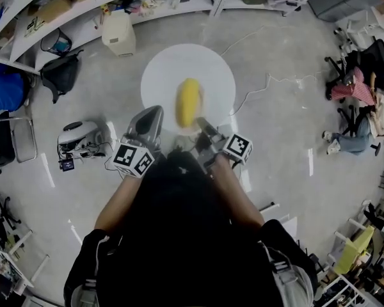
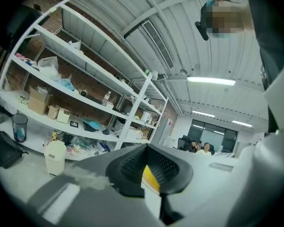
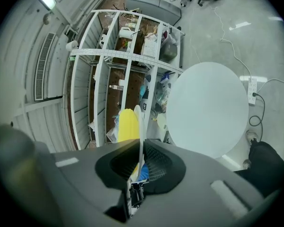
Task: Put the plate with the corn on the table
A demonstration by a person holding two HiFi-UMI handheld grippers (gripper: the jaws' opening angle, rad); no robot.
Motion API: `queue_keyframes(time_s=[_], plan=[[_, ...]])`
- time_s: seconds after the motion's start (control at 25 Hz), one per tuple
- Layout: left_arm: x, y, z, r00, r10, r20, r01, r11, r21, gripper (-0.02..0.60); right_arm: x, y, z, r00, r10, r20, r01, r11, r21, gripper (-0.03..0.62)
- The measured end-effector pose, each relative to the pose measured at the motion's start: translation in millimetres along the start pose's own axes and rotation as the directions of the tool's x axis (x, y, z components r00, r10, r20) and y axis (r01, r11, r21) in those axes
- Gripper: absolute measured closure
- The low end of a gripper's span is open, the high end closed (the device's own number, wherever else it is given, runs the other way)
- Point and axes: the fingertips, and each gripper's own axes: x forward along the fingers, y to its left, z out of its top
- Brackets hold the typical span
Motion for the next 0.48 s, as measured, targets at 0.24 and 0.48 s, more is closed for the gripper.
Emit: queue_keyframes(time_s=[0.24, 0.48], plan=[[16, 20, 9, 0.999, 0.035, 0.010, -0.035, 0.999, 0.005, 0.577, 22, -1, 13, 1.000, -0.015, -0.021, 0.015, 1.000, 0.000, 0.560], [33, 43, 13, 0.999, 0.032, 0.006, -0.032, 0.999, 0.007, 0.577, 45, 0, 23, 1.000, -0.016, -0.015, 0.015, 1.000, -0.008, 0.560]])
